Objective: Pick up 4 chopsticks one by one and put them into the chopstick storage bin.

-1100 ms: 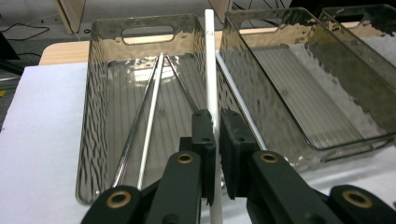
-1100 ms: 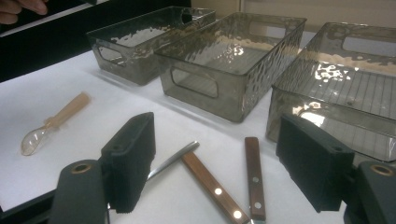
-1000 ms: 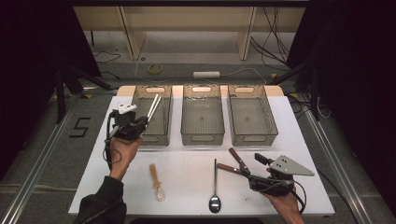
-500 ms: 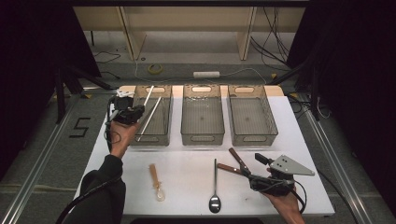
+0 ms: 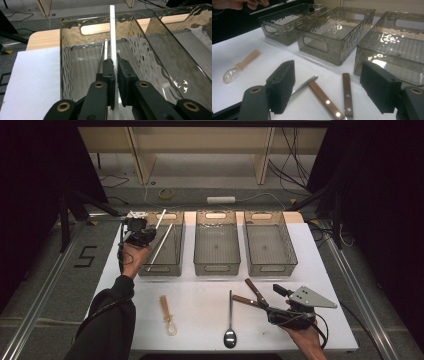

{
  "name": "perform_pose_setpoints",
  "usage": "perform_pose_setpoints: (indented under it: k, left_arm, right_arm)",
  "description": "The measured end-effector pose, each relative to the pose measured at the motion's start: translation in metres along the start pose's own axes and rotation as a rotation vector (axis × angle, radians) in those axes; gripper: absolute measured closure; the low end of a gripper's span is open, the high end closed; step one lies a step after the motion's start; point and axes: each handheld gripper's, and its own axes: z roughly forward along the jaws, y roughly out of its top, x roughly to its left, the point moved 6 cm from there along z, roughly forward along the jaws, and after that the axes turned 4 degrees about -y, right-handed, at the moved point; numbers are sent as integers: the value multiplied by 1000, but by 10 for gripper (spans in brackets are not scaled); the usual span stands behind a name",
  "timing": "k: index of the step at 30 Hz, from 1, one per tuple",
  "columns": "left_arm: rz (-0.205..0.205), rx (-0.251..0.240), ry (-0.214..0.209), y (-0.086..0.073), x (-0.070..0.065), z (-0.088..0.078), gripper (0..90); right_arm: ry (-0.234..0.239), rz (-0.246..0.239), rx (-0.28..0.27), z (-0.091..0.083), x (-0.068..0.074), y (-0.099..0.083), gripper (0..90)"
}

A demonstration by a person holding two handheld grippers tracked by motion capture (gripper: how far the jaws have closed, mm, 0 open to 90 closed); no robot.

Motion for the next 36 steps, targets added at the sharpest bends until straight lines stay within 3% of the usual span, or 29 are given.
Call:
perform_pose_setpoints:
  k: [17,36]
  left_arm:
    - [-2,14,-17,3,8,15,843]
    - [-26,57,-7,-8,17,33,840]
  right_arm:
    - [5,-3,1,0,1,0,294]
    - [5,1,-1,0,0,0,294]
